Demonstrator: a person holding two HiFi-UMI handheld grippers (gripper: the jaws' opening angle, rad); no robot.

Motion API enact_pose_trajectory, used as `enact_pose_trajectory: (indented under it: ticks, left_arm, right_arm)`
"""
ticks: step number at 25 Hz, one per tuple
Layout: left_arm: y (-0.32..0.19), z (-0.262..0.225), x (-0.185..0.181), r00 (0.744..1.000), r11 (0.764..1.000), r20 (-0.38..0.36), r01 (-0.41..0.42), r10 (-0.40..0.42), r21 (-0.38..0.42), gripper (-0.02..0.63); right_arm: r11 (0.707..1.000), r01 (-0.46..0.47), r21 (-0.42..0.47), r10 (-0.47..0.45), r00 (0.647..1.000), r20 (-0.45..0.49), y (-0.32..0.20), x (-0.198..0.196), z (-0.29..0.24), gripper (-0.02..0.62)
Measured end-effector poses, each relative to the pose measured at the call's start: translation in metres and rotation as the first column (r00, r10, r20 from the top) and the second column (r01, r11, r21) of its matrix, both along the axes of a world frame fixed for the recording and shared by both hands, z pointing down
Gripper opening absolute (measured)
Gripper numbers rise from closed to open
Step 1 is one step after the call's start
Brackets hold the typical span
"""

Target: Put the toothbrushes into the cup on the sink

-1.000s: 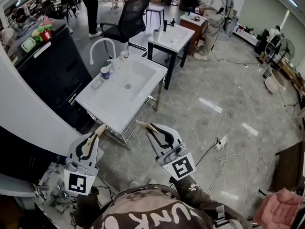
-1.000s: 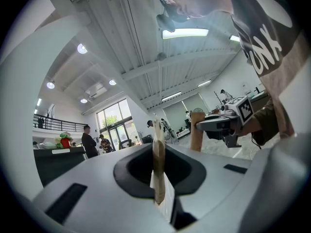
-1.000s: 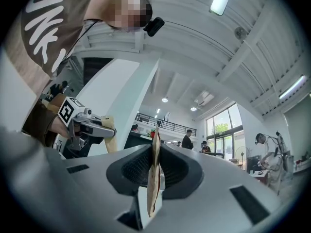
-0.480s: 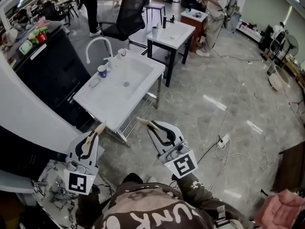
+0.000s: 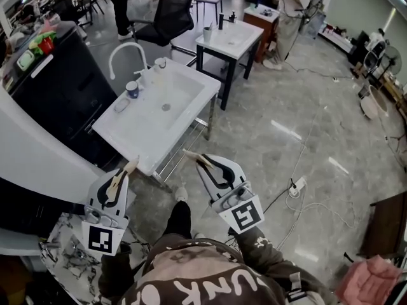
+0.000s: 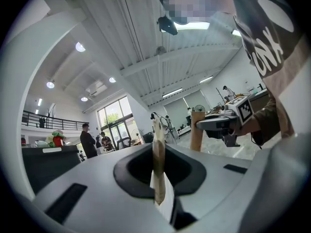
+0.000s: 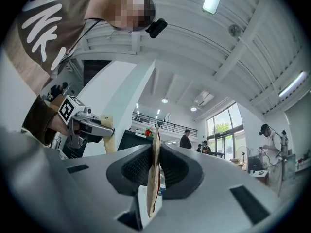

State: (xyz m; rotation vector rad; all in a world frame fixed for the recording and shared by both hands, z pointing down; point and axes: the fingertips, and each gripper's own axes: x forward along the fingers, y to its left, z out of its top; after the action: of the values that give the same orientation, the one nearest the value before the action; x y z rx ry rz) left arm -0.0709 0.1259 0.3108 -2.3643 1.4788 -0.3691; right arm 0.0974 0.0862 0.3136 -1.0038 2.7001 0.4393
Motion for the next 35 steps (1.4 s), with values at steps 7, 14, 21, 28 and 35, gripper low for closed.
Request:
enact_pose_trajectory:
  ticks: [7, 14, 21, 28, 35]
  left_arm:
    - [-0.085, 0.027, -0.023, 0.999, 1.0, -0.031, -0.007, 0.006, -0.025, 0.031]
    - [-0.212, 0.053, -0.068, 0.997, 0.997, -0.075, -0.001, -0.005, -0.08, 0.031]
    - [-0.314, 0.06, -0.114, 0.997, 0.993, -0.081, 0.01, -0.019, -0.115, 0.031]
    - [-0.358, 0.078, -0.143, 0.993, 0.985, -0.107, 0.03, -0.048, -0.172, 0.031]
    - [-0.391, 0.099, -0.164, 0.99, 0.976, -0.115, 0.049, -0.075, -0.214, 0.031]
  right_arm:
    - [1.0, 0.006, -0.018, -0.007, 0.999, -0.037, -0.088, -0.028, 0.021, 0.061]
    - [0.999, 0.026, -0.03, -0.029, 0.995, -0.092, -0.239, -0.089, 0.043, 0.061]
    - [0.999, 0.031, -0.036, -0.036, 0.989, -0.141, -0.404, -0.154, 0.05, 0.061]
    - [0.999, 0.004, -0.033, -0.01, 0.986, -0.169, -0.538, -0.209, 0.059, 0.061]
    - [0.997, -0.005, -0.073, -0.011, 0.977, -0.212, -0.638, -0.249, 0.104, 0.061]
